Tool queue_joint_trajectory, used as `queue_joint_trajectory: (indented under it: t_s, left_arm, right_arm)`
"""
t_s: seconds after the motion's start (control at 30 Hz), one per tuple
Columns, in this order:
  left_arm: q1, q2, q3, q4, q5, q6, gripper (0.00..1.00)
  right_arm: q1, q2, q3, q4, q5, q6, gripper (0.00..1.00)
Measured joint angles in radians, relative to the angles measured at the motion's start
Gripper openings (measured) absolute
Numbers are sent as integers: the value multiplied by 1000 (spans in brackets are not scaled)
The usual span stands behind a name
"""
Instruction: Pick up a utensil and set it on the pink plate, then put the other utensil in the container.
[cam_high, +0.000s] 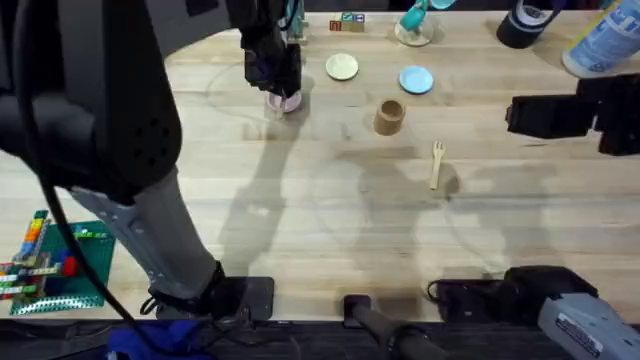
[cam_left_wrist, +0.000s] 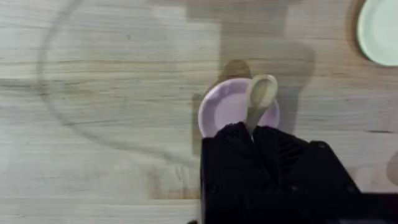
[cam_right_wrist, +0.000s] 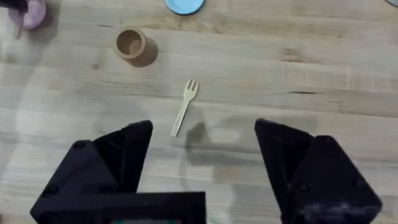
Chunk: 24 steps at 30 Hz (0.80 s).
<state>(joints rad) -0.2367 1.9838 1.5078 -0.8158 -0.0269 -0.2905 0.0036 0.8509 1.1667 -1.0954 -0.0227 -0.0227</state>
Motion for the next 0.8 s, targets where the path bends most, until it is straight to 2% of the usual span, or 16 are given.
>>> queue_joint_trajectory:
  t_s: [0.17,0.3,0.4,0.53,0.63,0.8]
  left_arm:
    - [-1,13,0,11,0,0,47]
    - [-1,13,0,19,0,3,155]
    - [-1,13,0,19,0,4,291]
    - [-1,13,0,19,0,6,416]
    - [-1,13,0,9,1,8,564]
    - [-2,13,22,-82,5,8,809]
  right_arm:
    - [0,0,0,6,0,0,998]
    - [0,0,0,19,0,0,998]
    - [0,0,0,20,0,0,997]
    - [0,0,0,20,0,0,999]
    - [0,0,0,20,0,0,998]
    - [0,0,0,20,0,0,998]
